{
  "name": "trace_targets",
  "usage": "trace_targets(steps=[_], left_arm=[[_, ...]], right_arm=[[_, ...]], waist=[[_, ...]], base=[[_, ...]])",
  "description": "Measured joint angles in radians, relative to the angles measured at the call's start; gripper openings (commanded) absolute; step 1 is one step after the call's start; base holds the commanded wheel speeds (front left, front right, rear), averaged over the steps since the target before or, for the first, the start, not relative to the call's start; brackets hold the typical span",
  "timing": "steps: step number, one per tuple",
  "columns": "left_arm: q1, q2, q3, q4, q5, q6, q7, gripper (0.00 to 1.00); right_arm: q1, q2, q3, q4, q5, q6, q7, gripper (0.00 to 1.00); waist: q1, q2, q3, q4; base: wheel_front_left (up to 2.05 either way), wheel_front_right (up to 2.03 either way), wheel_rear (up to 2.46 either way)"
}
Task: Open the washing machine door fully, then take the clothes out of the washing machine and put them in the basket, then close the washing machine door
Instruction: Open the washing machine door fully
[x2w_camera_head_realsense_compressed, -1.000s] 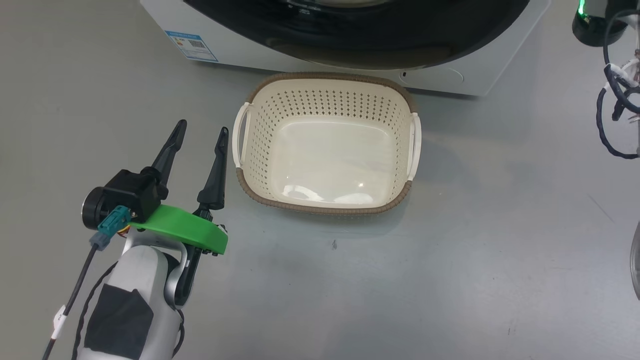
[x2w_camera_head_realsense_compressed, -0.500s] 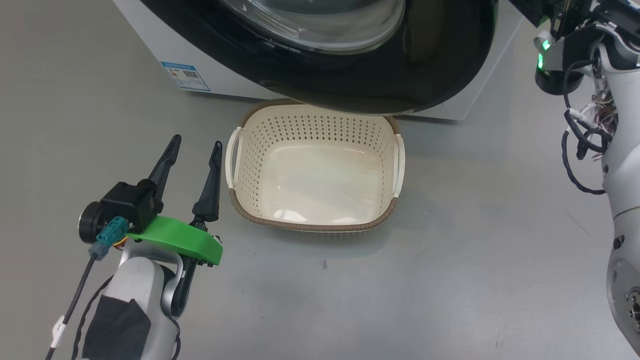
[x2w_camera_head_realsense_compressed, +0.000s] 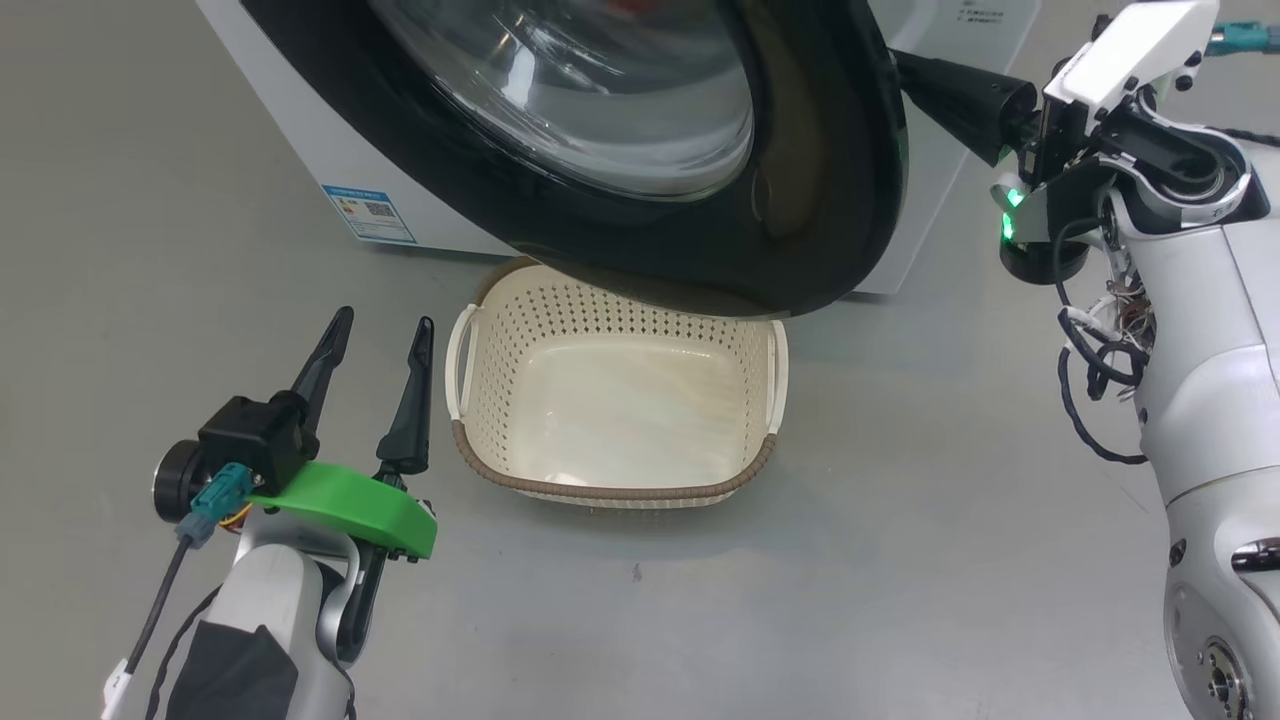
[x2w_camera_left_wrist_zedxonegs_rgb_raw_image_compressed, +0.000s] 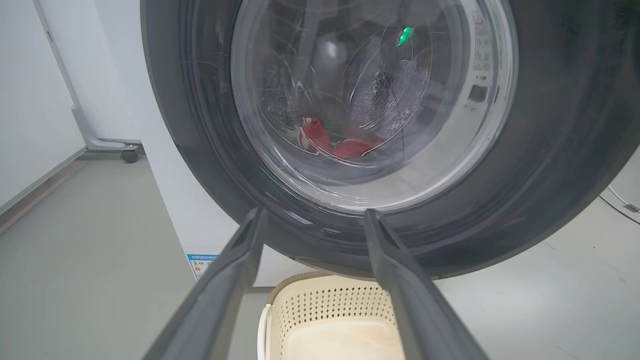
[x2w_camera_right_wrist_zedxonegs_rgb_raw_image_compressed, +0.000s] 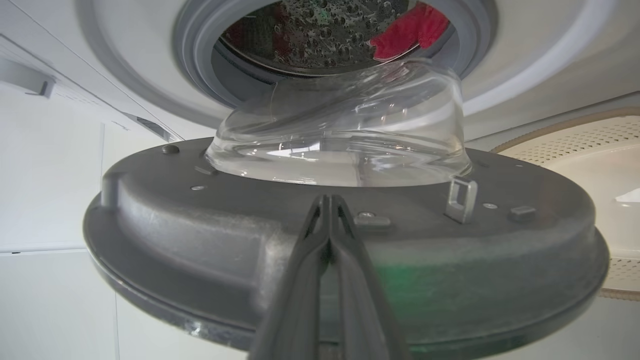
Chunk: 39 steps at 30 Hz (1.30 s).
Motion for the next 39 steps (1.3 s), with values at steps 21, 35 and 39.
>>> trace_targets(steps=[21,35,39], left_arm=[[0.076,0.001,-0.011,0.033,0.009,0.0,0.0,1.0],[0.091,0.001,-0.032,0.041,0.009,0.0,0.0,1.0],[0.093,0.001,-0.036,0.044,0.009,0.0,0.0,1.0]], right_arm=[[0.185,0.03,0.043,-0.084,0.069,0.0,0.032,0.0],[0.288,0.035,0.119,-0.149,0.124,0.0,0.064,0.0],[0.321,0.036,0.167,-0.188,0.17,0.0,0.077,0.0]], waist=[[-0.0001,0.0,-0.123,0.024],[0.0,0.0,-0.165,0.088],[-0.0001,0.0,-0.176,0.112]], base=[[0.0,0.0,0.0],[0.0,0.0,0.0],[0.0,0.0,0.0]])
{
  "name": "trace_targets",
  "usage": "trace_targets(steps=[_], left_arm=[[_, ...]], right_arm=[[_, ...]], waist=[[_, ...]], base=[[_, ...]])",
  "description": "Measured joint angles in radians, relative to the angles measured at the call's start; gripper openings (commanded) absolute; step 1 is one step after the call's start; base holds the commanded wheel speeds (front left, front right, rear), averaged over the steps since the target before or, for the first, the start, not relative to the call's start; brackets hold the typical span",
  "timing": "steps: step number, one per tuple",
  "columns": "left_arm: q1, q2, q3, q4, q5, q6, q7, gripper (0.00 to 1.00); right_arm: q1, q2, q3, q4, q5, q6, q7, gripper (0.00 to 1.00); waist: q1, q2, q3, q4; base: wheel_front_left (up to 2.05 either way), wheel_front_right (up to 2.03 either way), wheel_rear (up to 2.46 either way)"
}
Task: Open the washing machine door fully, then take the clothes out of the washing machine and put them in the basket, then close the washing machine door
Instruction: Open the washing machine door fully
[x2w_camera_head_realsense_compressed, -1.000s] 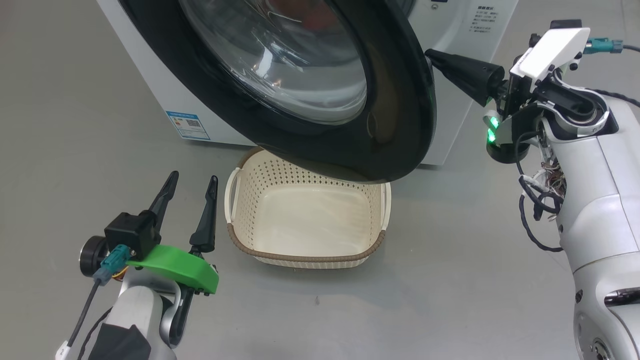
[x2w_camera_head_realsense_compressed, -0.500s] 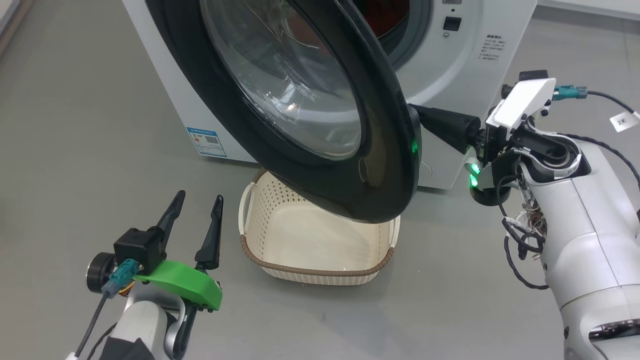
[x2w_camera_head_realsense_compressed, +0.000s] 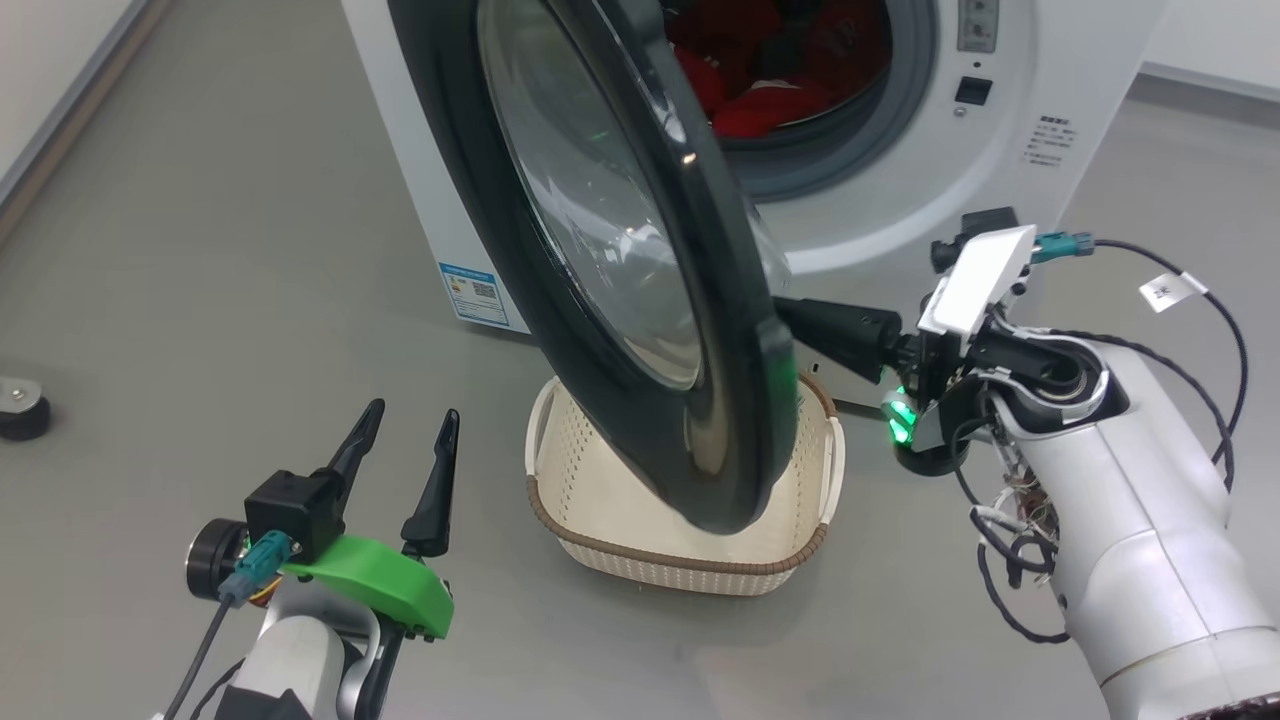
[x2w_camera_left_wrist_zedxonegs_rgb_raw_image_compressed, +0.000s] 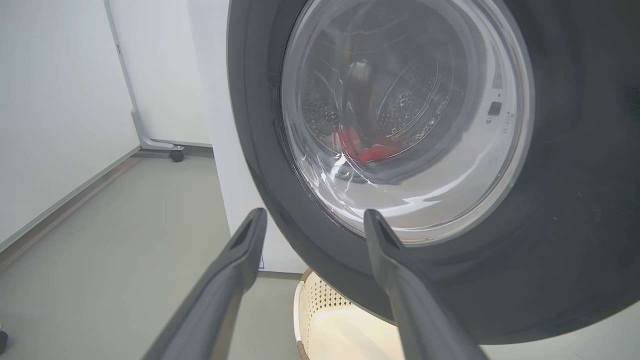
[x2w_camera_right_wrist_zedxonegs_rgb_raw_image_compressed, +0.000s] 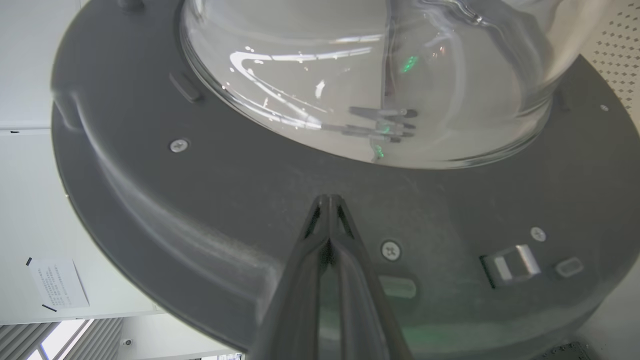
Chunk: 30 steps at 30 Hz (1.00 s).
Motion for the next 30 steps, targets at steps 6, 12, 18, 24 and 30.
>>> trace_targets(steps=[6,12,18,24,30], left_arm=[[0.02,0.0,-0.002,0.006,0.0,0.0,0.0,1.0],[0.021,0.001,-0.006,0.009,0.0,0.0,0.0,1.0],[0.022,0.001,-0.008,0.01,0.0,0.0,0.0,1.0],[0.021,0.001,-0.01,0.01,0.0,0.0,0.0,1.0],[0.022,0.001,-0.01,0.01,0.0,0.0,0.0,1.0]], right_arm=[[0.046,0.001,0.078,-0.061,0.05,0.0,0.007,0.0],[0.082,0.003,0.138,-0.108,0.076,0.0,0.006,0.0],[0.109,0.003,0.193,-0.151,0.105,0.0,-0.01,0.0],[0.123,0.003,0.233,-0.174,0.115,0.0,-0.039,0.0],[0.137,0.003,0.278,-0.192,0.127,0.0,-0.067,0.0]], waist=[[0.0,0.0,-0.016,0.034],[0.0,0.0,-0.026,0.068],[0.0,0.0,-0.032,0.107],[0.0,0.0,-0.035,0.149],[0.0,0.0,-0.04,0.191]], base=[[0.0,0.0,0.0],[0.0,0.0,0.0],[0.0,0.0,0.0],[0.0,0.0,0.0],[0.0,0.0,0.0]])
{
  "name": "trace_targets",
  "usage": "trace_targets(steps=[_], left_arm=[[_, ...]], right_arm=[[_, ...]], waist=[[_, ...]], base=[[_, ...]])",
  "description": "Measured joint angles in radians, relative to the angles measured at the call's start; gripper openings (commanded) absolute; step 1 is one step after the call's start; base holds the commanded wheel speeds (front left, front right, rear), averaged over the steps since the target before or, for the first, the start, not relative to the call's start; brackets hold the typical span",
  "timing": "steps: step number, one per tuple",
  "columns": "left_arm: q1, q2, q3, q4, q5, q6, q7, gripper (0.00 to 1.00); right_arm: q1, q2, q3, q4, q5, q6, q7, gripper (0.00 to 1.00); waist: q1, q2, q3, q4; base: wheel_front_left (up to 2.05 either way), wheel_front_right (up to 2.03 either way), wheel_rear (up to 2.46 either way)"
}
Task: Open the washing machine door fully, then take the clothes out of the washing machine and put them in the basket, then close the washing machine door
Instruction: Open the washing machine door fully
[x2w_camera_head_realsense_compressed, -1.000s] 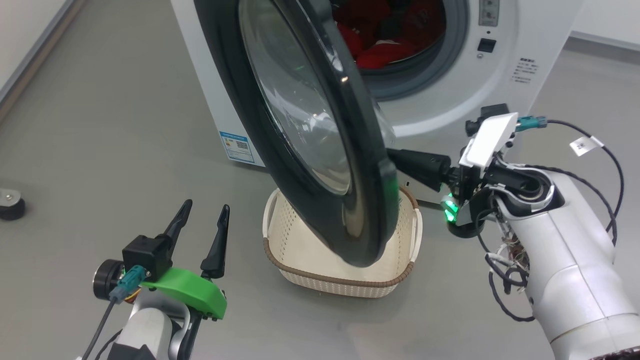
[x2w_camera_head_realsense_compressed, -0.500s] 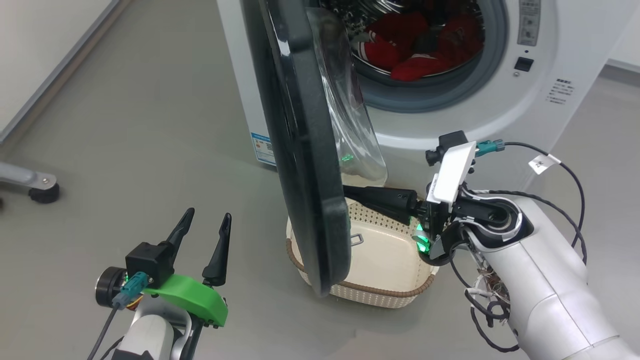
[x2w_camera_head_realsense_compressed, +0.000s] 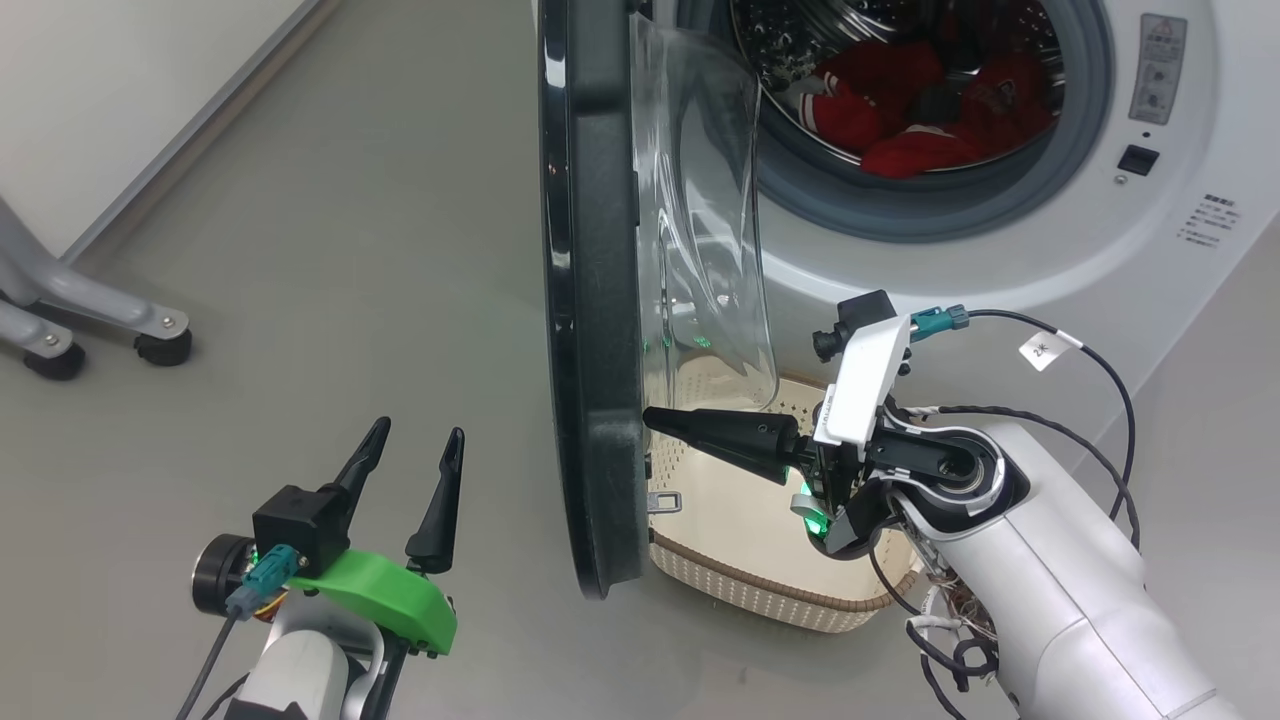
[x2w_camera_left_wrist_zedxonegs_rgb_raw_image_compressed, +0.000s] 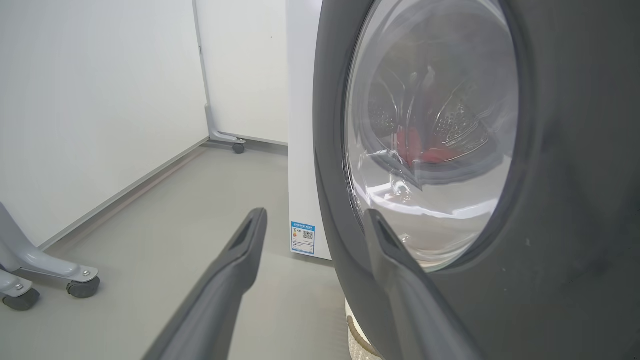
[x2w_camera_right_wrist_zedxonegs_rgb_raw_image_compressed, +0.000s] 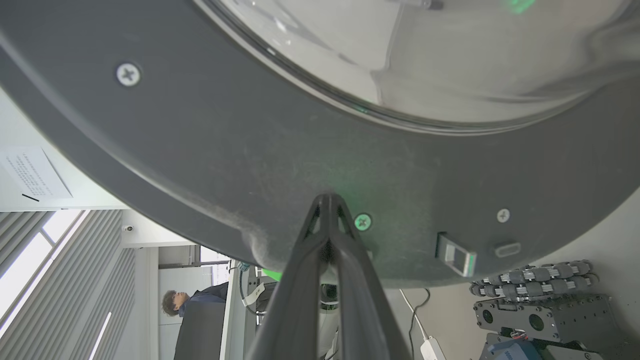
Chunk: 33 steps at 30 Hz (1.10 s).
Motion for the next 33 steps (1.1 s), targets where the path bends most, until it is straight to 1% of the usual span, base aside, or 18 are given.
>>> trace_targets(steps=[5,12,17,21,22,23,24,33], left_arm=[[0.01,0.0,0.005,-0.002,0.0,0.0,0.0,1.0],[0.02,0.0,0.006,-0.003,0.0,0.0,0.0,1.0],[0.02,0.0,0.01,-0.004,-0.001,0.0,0.0,1.0],[0.02,0.0,0.014,-0.009,-0.002,0.0,0.0,1.0],[0.02,0.0,0.015,-0.009,-0.003,0.0,0.0,1.0],[0.021,0.0,0.016,-0.009,-0.003,0.0,0.0,1.0],[0.022,0.0,0.021,-0.012,-0.003,0.0,0.0,1.0],[0.035,0.001,0.021,-0.013,-0.007,0.0,0.0,1.0]], right_arm=[[0.0,0.001,0.033,-0.01,0.009,0.0,-0.013,0.0],[0.002,0.001,0.033,-0.012,0.009,0.0,-0.048,0.0],[0.029,0.005,-0.002,-0.015,0.01,0.0,-0.089,0.0],[0.059,0.006,-0.062,-0.041,0.01,0.0,-0.149,0.0],[0.067,0.006,-0.081,-0.049,0.01,0.0,-0.168,0.2],[0.075,0.006,-0.097,-0.059,0.01,0.0,-0.182,0.54],[0.084,0.006,-0.107,-0.069,0.01,0.0,-0.194,1.0],[0.197,0.006,-0.228,-0.151,-0.009,0.0,-0.333,1.0]], waist=[[0.0,0.0,-0.002,0.015],[0.0,0.0,-0.004,0.017],[0.0,0.0,-0.007,0.014],[0.0,0.0,-0.009,0.009],[0.0,0.0,-0.009,0.007],[0.0,0.0,-0.01,0.005],[0.0,0.0,-0.01,0.002],[0.0,0.0,-0.015,-0.023]], base=[[0.0,0.0,0.0],[0.0,0.0,0.0],[0.0,0.0,0.0],[0.0,0.0,0.0],[0.0,0.0,0.0],[0.0,0.0,0.0],[0.0,0.0,0.0],[0.0,0.0,0.0]])
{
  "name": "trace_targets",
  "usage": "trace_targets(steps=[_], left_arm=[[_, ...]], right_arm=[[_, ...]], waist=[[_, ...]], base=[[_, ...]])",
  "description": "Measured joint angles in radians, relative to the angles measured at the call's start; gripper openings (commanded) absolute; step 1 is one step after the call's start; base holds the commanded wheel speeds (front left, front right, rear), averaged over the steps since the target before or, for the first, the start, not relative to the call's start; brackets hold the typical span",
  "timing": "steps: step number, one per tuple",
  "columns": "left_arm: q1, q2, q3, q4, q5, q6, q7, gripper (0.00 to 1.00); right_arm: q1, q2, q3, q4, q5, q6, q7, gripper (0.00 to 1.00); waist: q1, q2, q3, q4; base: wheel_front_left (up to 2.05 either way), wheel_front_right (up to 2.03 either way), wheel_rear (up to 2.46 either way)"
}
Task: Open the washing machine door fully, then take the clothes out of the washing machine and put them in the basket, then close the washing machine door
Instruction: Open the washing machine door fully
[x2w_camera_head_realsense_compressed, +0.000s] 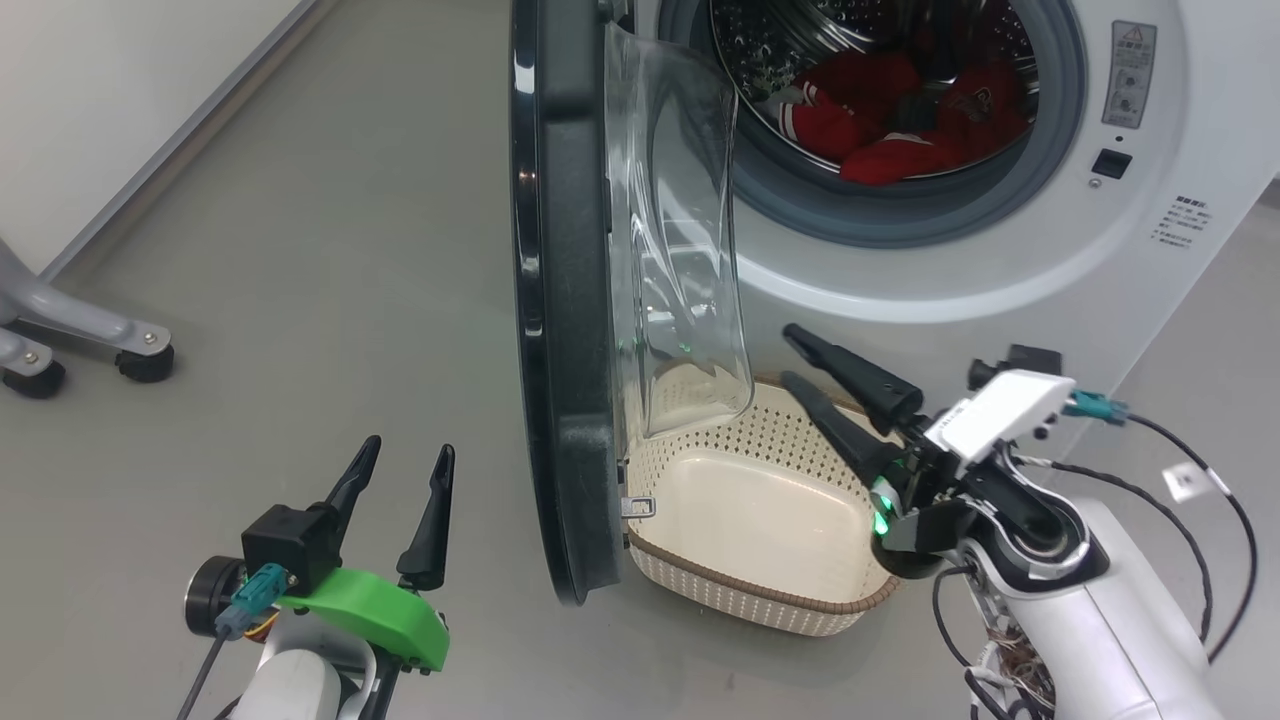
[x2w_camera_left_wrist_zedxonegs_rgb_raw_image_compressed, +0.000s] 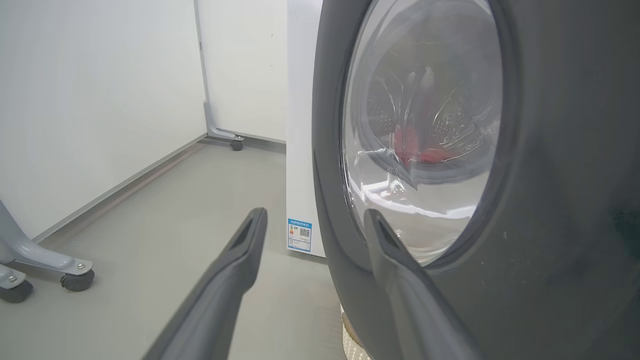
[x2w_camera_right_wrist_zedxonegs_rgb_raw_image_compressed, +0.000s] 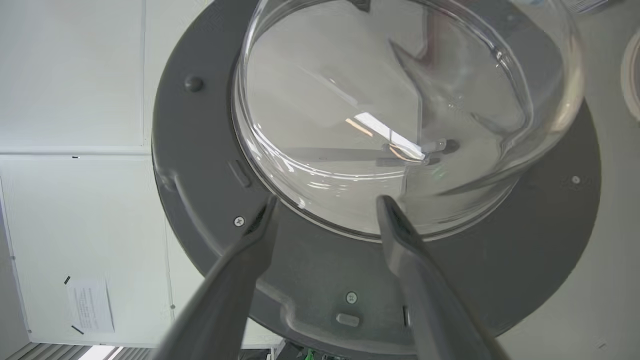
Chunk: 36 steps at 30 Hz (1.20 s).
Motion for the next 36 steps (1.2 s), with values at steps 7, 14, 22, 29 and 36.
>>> trace_targets(steps=[7,14,22,29,36], left_arm=[[0.0,0.0,-0.001,0.0,0.0,0.0,0.0,1.0],[0.005,0.0,-0.003,0.0,0.0,0.0,0.0,1.0],[0.021,0.0,-0.006,0.006,0.0,0.0,0.0,1.0],[0.021,0.002,-0.003,0.007,0.0,0.0,0.0,1.0],[0.021,0.002,0.002,0.007,0.0,0.004,0.0,1.0]], right_arm=[[0.09,-0.016,-0.066,-0.051,-0.09,0.0,-0.132,1.0],[0.197,-0.06,-0.071,-0.062,-0.294,0.0,-0.312,1.0],[0.218,-0.142,-0.002,-0.087,-0.625,0.0,-0.539,1.0],[0.217,-0.208,0.084,-0.092,-0.914,0.0,-0.721,1.0],[0.213,-0.226,0.104,-0.059,-1.142,-0.056,-0.74,1.0]], waist=[[0.0,0.0,-0.004,-0.006],[0.0,0.0,-0.017,-0.013],[0.0,0.0,-0.022,-0.018],[0.0,0.0,-0.024,-0.019],[0.0,0.0,-0.025,-0.02]], base=[[0.0,0.0,0.0],[0.0,0.0,0.0],[0.0,0.0,0.0],[0.0,0.0,0.0],[0.0,0.0,0.0]])
